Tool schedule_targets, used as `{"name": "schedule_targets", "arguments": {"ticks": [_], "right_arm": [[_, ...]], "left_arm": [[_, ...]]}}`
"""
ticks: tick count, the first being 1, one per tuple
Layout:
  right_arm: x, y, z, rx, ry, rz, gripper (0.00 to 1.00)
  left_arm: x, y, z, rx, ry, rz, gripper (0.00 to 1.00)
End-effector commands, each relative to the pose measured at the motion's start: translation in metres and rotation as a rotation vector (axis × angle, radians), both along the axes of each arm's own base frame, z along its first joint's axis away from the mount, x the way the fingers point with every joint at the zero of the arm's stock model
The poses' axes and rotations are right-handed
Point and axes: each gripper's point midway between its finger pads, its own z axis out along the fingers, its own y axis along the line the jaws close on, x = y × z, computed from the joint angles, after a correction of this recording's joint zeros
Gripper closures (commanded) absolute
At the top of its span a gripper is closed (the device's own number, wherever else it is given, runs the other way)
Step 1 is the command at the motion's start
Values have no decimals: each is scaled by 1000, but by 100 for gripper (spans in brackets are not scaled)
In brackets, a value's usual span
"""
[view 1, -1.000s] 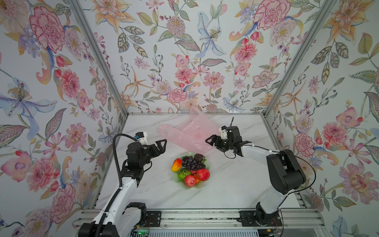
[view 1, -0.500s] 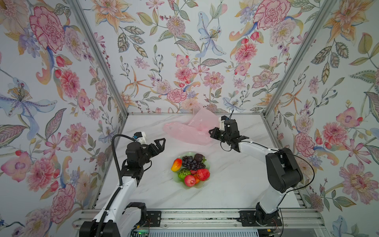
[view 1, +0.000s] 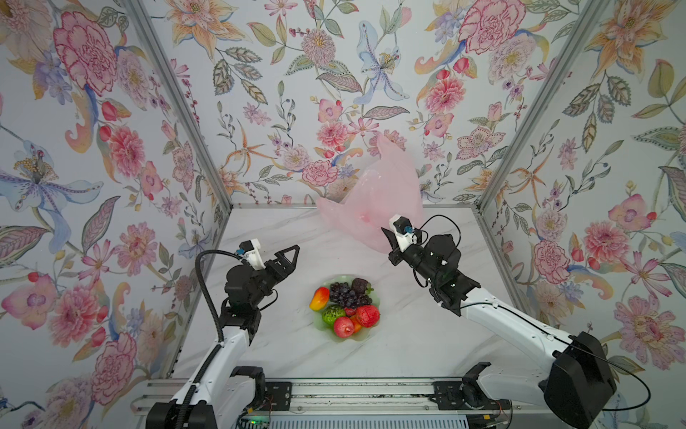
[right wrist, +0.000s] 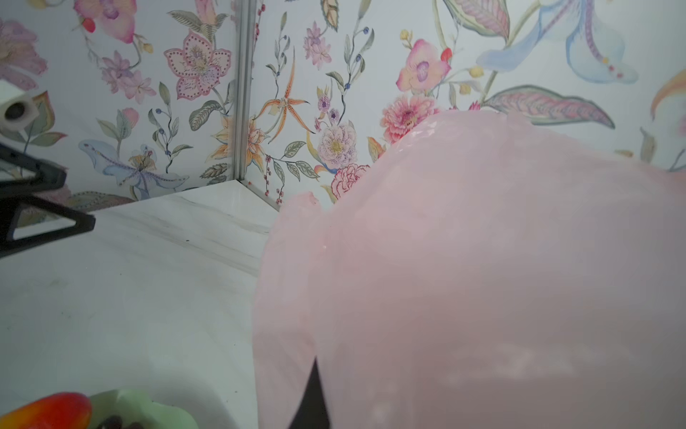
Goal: Place the fruits into the plastic bag
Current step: 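Grasp the pink bag's edge with the right gripper and lift it up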
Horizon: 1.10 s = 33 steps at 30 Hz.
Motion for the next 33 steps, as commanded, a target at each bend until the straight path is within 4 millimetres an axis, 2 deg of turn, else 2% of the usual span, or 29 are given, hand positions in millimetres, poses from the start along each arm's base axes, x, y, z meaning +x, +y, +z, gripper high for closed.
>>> {"name": "schedule_targets", "arguments": {"ticks": [1,4,6,12,20,25,33], "right_arm": [[-28,2,42,-120,-315,90,100],[-53,5,53,-181,-440,163,100],[-60,0,61,-190,-478,160,100],[-90,0,69,-259,-590,241,100],[-115,-7,75,-275,-649,283,100],[-125,-10,69,-303,-684,304,100],[-138,-10,65,-299,-691,353,100]], "left_arm": [[-7,-5,29,-123,-98,-49,1],[-10,-10,41,-197,-107,-97,1],[-10,-13,47,-227,-101,-124,1],[-7,-9,40,-298,-39,-123,1],[-7,-3,44,-427,-22,-128,1],[-3,-3,39,-463,4,-131,1],[2,-9,10,-540,127,-160,6]]}}
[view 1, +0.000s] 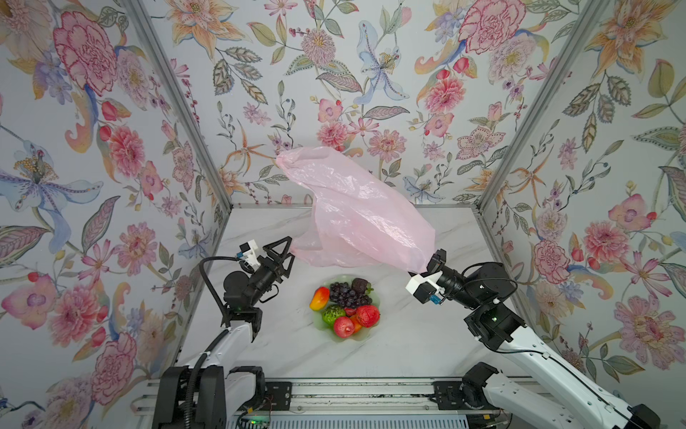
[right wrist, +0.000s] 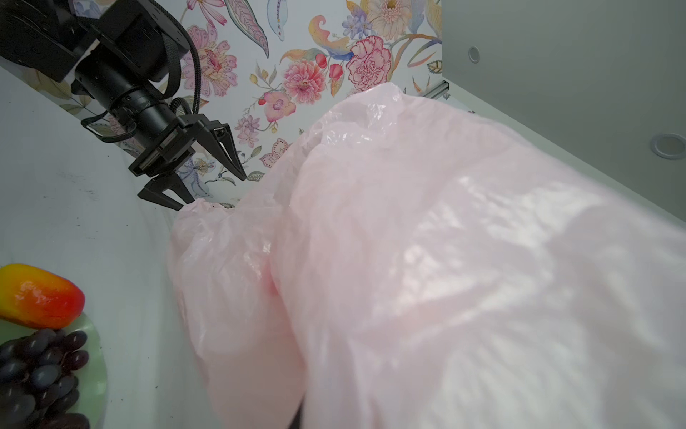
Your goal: Place the fruits into the plastic bag
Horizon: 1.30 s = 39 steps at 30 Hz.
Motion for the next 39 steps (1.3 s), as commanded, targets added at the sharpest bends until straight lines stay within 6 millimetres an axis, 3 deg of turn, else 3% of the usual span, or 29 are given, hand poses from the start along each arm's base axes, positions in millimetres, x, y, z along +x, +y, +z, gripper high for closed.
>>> {"name": "schedule_targets", "arguments": {"ticks": [1,7,11,19,22,25,29,31,36,39], "right_arm": [[-10,0,-5,-13,-11,30,100],[-18,-1,-12,-15,-6,54,100],[-20,-3,-17,-18,-11,47,100],[-23,-5,-12,-5,-35,45,100],[-23,-7,-7,14,-40,39,100],[-22,-9,-8,23,-40,29,100],[-18,-11,-10,47,-21,8,100],[-15,-12,-9,95,-3,5,99],[3,-14,-10,241,96,-12,48],[18,-23,-15,357,211,-57,35]], "left_arm": [[-4,-5,-3,-39,18,-56,7],[-2,-10,-13,-58,57,-89,7],[0,-18,-13,-87,66,-132,13],[-3,-53,-11,-104,56,-264,24],[-2,-52,-12,-142,55,-255,43],[-1,-51,-11,-152,44,-253,55],[5,-46,-7,-155,27,-208,100],[10,-42,0,-154,2,-182,100],[31,-40,34,-84,-67,-168,100],[50,-32,54,47,-93,-136,100]]}}
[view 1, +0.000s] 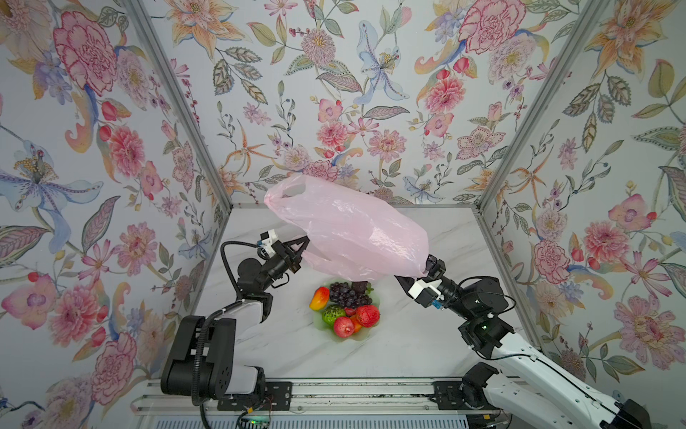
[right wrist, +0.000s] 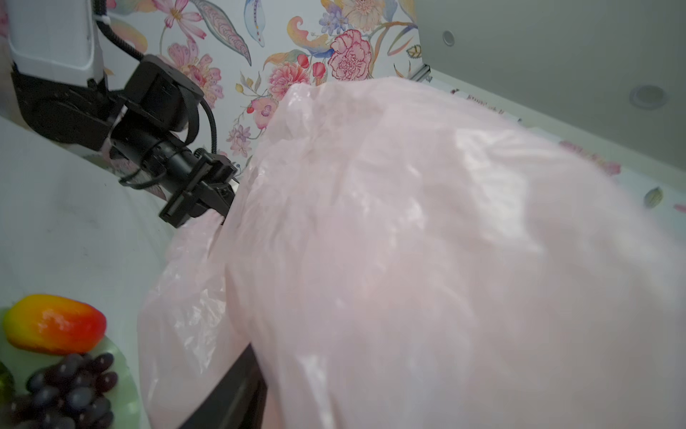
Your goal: Place the fruits into the plastic bag
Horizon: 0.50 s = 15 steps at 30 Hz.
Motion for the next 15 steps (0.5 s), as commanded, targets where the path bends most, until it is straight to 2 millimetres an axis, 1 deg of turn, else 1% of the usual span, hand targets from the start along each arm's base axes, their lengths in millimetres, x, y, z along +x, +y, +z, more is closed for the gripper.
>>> {"name": "schedule_targets", "arguments": {"ticks": [1,4,6,9,12,14,15], "right_arm": [[10,-19,17,228,111,-45,33],[22,-40,10,377,264,-100,28],[30,-57,0,473,381,-141,25],[39,-84,-11,591,522,-205,21],[46,-119,-17,751,643,-265,15],[50,-135,-20,816,718,-290,15],[52,-142,-22,843,765,-309,16]], "left_arm": [[17,13,32,169,-92,63,100],[39,31,52,358,-118,157,100],[53,42,70,495,-152,228,100],[70,51,100,595,-217,308,100],[81,52,124,615,-277,362,100],[86,48,136,645,-322,384,100],[87,44,142,688,-348,396,100]]}}
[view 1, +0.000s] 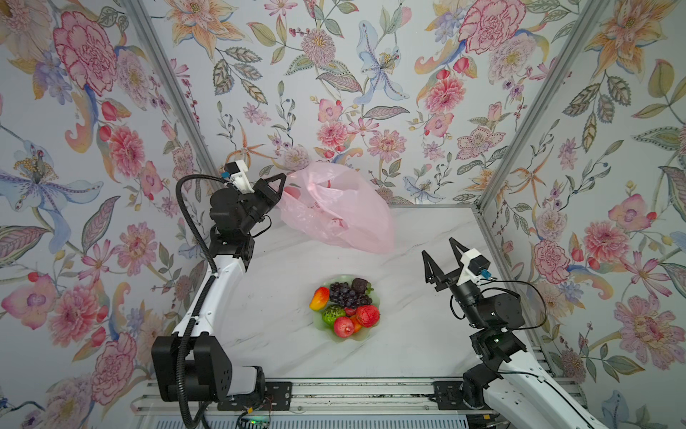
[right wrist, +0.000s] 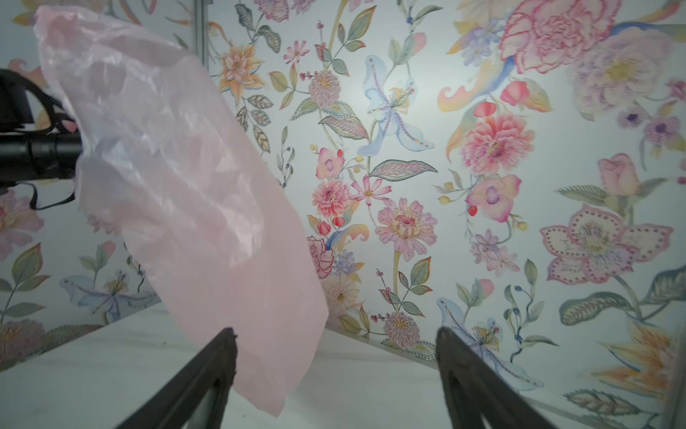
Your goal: Place the fruits into the plastic bag
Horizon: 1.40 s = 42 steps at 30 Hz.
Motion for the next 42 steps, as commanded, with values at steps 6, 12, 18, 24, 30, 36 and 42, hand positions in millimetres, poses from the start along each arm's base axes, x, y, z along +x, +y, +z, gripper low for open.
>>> {"name": "schedule_targets", "arguments": {"ticks": [6,12,18,24,30,36,42], "right_arm": [[22,-29,-22,269,467,23,16],[34,7,-31,276,716,237,18],[62,56,-72,239,1002,407,16],[87,87,-52,170,1010,410,1],[103,121,-20,85,978,423,1],[124,131,-3,33,944,344,0],[139,138,-1,1,931,347,2]], "left_arm": [[7,-50,-35,405,0,63,100],[-27,-79,-95,439,51,-55,100],[-51,-84,-122,440,86,-122,100],[-75,-104,-120,443,69,-221,100],[-103,-132,-116,498,33,-323,100],[-131,-158,-120,510,33,-451,100],[-167,-174,-134,539,23,-545,100]]}}
